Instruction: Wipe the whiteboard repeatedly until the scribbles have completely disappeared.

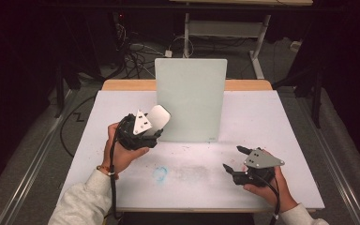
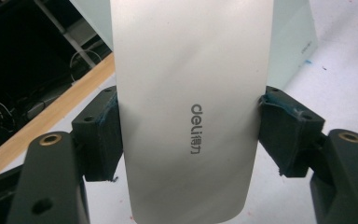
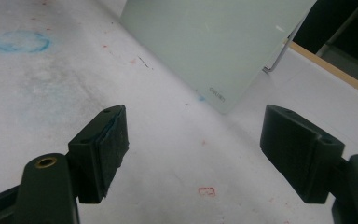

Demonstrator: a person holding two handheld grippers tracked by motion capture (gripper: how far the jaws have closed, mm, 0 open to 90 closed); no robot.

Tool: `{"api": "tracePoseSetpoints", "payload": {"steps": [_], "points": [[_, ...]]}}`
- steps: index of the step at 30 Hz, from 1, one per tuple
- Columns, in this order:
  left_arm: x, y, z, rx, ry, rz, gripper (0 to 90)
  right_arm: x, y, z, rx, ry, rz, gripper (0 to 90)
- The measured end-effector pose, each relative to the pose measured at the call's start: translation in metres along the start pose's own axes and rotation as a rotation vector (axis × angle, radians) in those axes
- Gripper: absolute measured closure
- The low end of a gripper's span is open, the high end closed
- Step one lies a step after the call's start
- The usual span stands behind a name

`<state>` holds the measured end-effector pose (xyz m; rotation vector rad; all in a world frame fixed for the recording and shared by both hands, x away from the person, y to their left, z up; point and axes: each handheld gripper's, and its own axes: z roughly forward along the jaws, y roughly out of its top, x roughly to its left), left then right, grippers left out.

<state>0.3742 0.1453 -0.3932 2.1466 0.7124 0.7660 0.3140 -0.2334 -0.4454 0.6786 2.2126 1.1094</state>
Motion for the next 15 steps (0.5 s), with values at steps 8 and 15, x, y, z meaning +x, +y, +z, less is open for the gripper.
{"api": "tracePoseSetpoints", "payload": {"steps": [8, 15], "points": [[-0.007, -0.010, -0.005, 0.020, -0.046, 0.021, 29.1, 0.000, 0.001, -0.002, -0.005, -0.005, 0.000, 23.8], [-0.014, -0.014, -0.004, 0.041, -0.101, 0.043, 29.1, 0.000, 0.001, -0.001, -0.003, -0.001, 0.000, 23.8]]}}
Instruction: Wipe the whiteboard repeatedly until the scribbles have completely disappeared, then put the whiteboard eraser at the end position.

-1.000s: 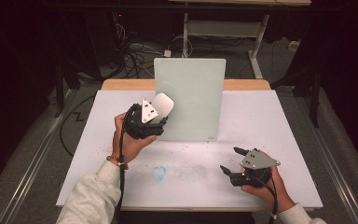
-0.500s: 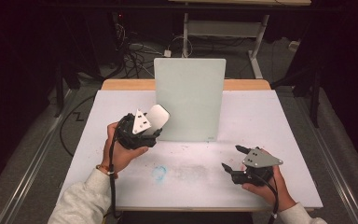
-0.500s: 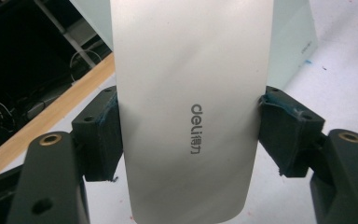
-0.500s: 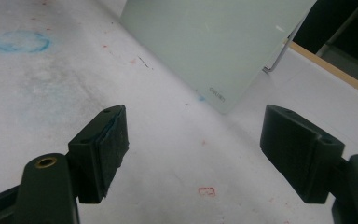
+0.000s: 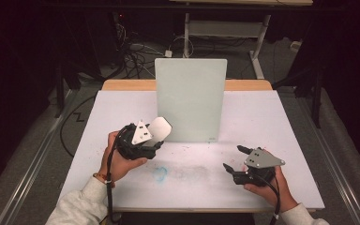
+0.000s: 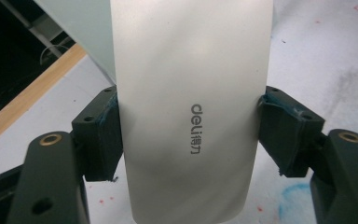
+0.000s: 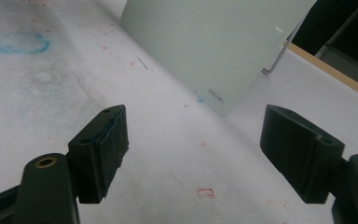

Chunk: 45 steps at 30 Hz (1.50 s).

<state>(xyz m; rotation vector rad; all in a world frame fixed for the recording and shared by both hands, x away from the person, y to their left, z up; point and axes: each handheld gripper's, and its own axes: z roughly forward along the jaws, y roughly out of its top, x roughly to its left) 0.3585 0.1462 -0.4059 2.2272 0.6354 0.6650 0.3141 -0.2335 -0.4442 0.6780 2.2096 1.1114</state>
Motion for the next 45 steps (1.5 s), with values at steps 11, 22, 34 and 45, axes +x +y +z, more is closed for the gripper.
{"api": "tracePoseSetpoints", "payload": {"steps": [11, 22, 34, 45], "points": [[-0.013, -0.001, 0.006, 0.053, -0.110, 0.086, 29.1, 0.001, -0.001, 0.000, 0.003, 0.008, -0.001, 23.8], [-0.036, 0.002, 0.024, 0.157, -0.278, 0.214, 29.0, 0.001, -0.002, 0.001, 0.008, 0.014, 0.003, 23.8], [-0.066, 0.020, 0.051, 0.228, -0.390, 0.349, 29.0, 0.003, -0.005, -0.005, 0.012, 0.002, 0.004, 23.8], [-0.084, 0.027, 0.065, 0.246, -0.435, 0.404, 28.7, 0.003, -0.007, -0.006, 0.017, -0.001, 0.004, 23.8]]}}
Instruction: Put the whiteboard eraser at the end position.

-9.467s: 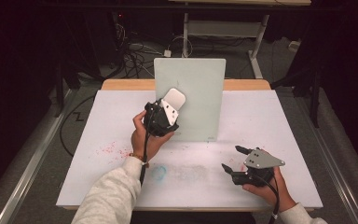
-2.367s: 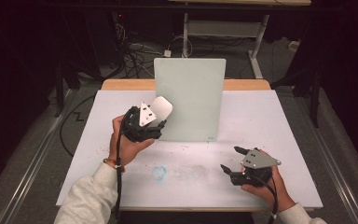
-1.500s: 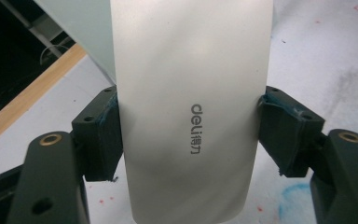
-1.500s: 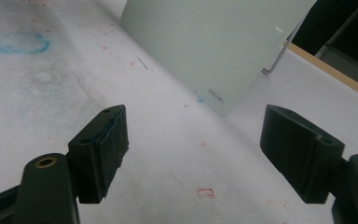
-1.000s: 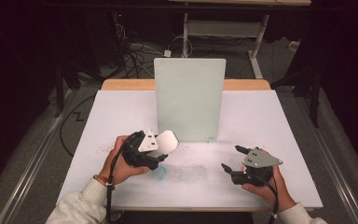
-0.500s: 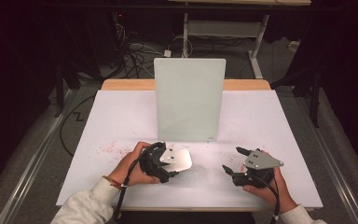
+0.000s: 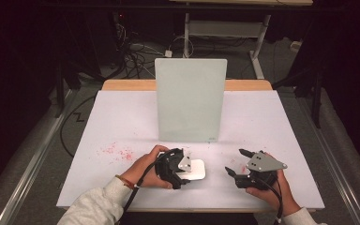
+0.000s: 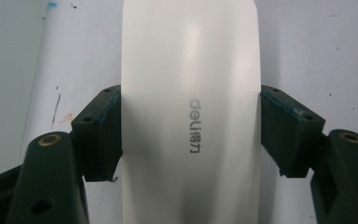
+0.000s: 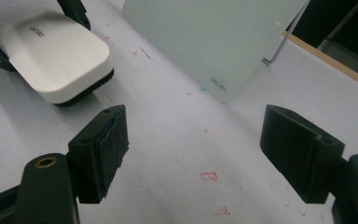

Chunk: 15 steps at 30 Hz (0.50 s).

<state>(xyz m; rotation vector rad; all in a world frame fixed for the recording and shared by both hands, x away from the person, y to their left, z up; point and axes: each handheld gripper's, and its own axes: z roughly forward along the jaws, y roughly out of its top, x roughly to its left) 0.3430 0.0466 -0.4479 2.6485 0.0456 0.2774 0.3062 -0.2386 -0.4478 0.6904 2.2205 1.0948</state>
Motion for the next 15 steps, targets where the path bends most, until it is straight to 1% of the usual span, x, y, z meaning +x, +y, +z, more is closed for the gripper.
{"api": "tracePoseSetpoints", "payload": {"steps": [2, 3, 5, 8, 10, 12, 13, 15], "points": [[-0.001, 0.000, -0.001, -0.037, -0.003, -0.016, 27.9, 0.000, 0.000, 0.000, -0.001, 0.002, 0.001, 23.8], [-0.001, -0.001, -0.003, -0.054, 0.000, -0.020, 25.9, 0.000, 0.000, 0.000, -0.001, 0.002, -0.001, 23.8], [0.000, -0.001, -0.008, -0.097, 0.002, -0.035, 25.7, 0.000, 0.000, 0.000, -0.002, 0.003, -0.001, 23.8], [0.000, -0.002, -0.011, -0.117, 0.020, -0.047, 23.1, 0.000, 0.000, 0.000, 0.000, 0.002, -0.001, 23.8], [0.002, -0.001, -0.012, -0.132, 0.038, -0.062, 23.0, 0.000, 0.001, 0.000, -0.002, 0.002, -0.003, 23.7], [0.002, 0.000, -0.014, -0.160, 0.046, -0.076, 22.3, 0.000, 0.001, 0.000, -0.004, 0.001, -0.002, 23.7], [0.002, 0.000, -0.015, -0.169, 0.060, -0.080, 21.9, 0.000, 0.001, -0.001, -0.004, -0.001, 0.000, 23.7], [0.002, -0.001, -0.019, -0.205, 0.082, -0.092, 21.3, 0.000, 0.001, -0.001, -0.009, -0.001, -0.004, 23.7]]}}
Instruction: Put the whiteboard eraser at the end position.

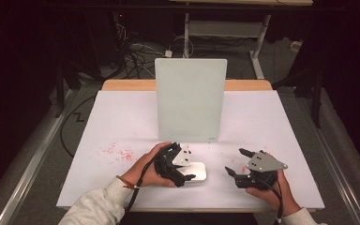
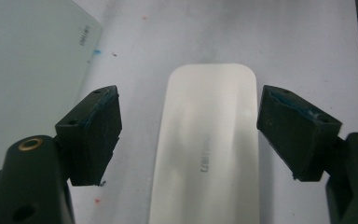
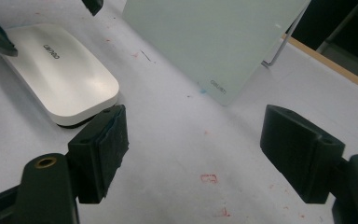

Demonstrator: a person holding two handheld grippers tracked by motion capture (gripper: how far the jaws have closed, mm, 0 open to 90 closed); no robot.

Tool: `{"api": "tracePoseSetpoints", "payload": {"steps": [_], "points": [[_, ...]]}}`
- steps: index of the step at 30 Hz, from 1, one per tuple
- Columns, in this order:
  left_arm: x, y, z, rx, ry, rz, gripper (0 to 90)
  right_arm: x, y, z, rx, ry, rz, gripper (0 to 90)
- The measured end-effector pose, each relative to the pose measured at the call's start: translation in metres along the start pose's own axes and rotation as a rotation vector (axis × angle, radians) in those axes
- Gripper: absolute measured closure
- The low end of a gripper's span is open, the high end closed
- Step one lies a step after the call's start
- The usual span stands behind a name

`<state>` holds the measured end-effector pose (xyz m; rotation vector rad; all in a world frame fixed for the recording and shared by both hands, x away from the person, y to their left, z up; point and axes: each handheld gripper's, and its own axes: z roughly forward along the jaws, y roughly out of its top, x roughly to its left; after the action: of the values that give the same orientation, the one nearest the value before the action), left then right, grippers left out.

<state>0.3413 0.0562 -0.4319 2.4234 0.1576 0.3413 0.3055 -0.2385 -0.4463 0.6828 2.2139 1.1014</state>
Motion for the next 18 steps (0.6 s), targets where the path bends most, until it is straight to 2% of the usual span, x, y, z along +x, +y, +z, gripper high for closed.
{"api": "tracePoseSetpoints", "payload": {"steps": [3, 8, 18], "points": [[0.000, 0.000, -0.007, -0.050, 0.050, -0.006, 20.5, 0.000, 0.000, 0.000, -0.003, -0.002, 0.000, 23.7], [0.001, -0.001, -0.020, -0.131, 0.166, -0.023, 19.6, -0.001, 0.001, -0.002, -0.010, -0.006, 0.003, 23.6], [0.005, -0.015, -0.040, -0.165, 0.288, -0.077, 19.6, -0.002, 0.002, -0.005, -0.027, -0.021, 0.006, 23.6]]}}
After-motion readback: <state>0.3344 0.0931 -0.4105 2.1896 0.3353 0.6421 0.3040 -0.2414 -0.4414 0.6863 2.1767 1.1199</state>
